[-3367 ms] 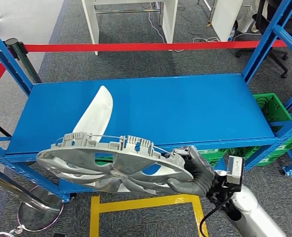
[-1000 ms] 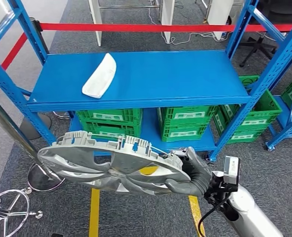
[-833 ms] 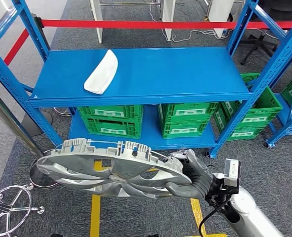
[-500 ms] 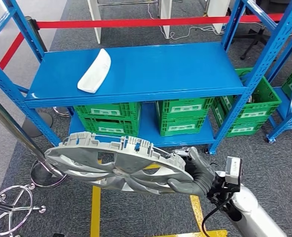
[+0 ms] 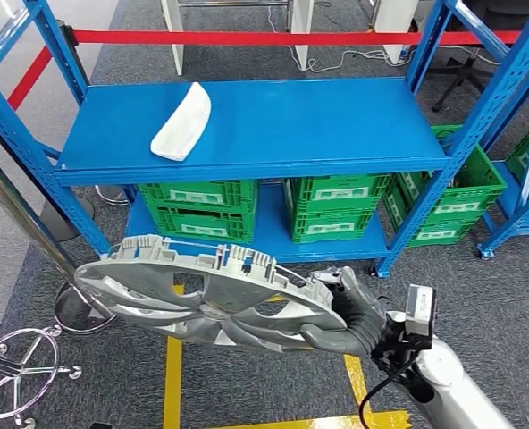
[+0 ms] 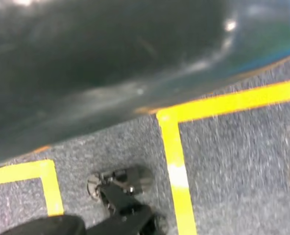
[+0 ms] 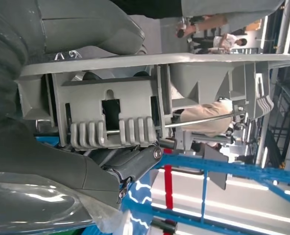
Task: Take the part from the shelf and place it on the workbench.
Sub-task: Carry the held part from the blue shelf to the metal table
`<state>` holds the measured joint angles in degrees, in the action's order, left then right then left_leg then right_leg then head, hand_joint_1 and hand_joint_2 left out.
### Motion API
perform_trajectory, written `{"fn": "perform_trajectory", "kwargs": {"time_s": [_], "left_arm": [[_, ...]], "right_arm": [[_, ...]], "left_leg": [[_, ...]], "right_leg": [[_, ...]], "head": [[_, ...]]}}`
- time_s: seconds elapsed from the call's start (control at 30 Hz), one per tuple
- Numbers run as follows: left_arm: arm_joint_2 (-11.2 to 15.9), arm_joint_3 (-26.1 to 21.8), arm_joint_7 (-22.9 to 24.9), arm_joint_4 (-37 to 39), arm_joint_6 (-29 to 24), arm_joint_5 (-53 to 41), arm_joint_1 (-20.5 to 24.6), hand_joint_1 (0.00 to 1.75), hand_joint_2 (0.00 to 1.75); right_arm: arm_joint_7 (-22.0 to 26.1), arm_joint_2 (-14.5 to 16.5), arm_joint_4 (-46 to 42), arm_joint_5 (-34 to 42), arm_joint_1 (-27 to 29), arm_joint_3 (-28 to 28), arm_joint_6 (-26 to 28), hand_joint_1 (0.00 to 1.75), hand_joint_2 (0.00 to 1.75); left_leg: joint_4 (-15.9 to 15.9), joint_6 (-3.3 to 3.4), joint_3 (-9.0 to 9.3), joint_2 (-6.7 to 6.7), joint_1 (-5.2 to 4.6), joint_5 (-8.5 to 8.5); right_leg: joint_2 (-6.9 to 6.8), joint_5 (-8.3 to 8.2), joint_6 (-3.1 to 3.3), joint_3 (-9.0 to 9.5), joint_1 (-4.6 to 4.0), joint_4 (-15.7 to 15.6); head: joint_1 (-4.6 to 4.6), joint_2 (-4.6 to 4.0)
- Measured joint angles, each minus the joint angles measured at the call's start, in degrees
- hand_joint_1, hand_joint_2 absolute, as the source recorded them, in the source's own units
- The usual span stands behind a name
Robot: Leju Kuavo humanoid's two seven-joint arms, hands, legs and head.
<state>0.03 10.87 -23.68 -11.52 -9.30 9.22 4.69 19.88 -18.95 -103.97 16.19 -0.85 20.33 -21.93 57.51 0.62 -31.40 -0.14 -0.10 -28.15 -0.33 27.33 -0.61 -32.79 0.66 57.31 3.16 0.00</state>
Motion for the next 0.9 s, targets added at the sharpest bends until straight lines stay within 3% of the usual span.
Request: {"fn": "perform_trajectory", "kwargs": {"time_s": [0.27,0.67,0.9], "left_arm": [[-0.8,-1.19,-0.72,-0.01,-1.28,0.42,0.4,0.0,0.0],[-0.59,-1.53,1.53,0.0,8.14,1.33,0.12,0.0,0.0],[-0.54,-2.6,1.89,0.0,8.16,2.25,-0.09,0.0,0.0]], "right_arm": [[-0.14,0.0,-0.5,-0.04,0.27,-0.16,0.49,1.75,1.75],[-0.23,0.0,-0.51,0.08,-0.2,-0.24,-0.28,1.75,1.75],[-0.24,0.0,-0.42,0.21,-0.28,-0.22,-0.53,1.75,1.75]], "left_leg": [[0.06,0.51,-0.29,0.01,-0.3,0.3],[0.06,0.53,-0.38,0.01,-0.21,0.53],[0.06,0.48,-0.44,0.01,-0.19,0.57]], "right_leg": [[0.04,-0.66,-1.06,-0.08,0.29,-0.52],[0.04,-0.78,-1.23,-0.3,0.22,-0.34],[0.03,-0.78,-1.23,-0.38,0.21,-0.27]], "head": [[-0.02,0.0],[-0.04,0.0],[-0.04,0.0]]}}
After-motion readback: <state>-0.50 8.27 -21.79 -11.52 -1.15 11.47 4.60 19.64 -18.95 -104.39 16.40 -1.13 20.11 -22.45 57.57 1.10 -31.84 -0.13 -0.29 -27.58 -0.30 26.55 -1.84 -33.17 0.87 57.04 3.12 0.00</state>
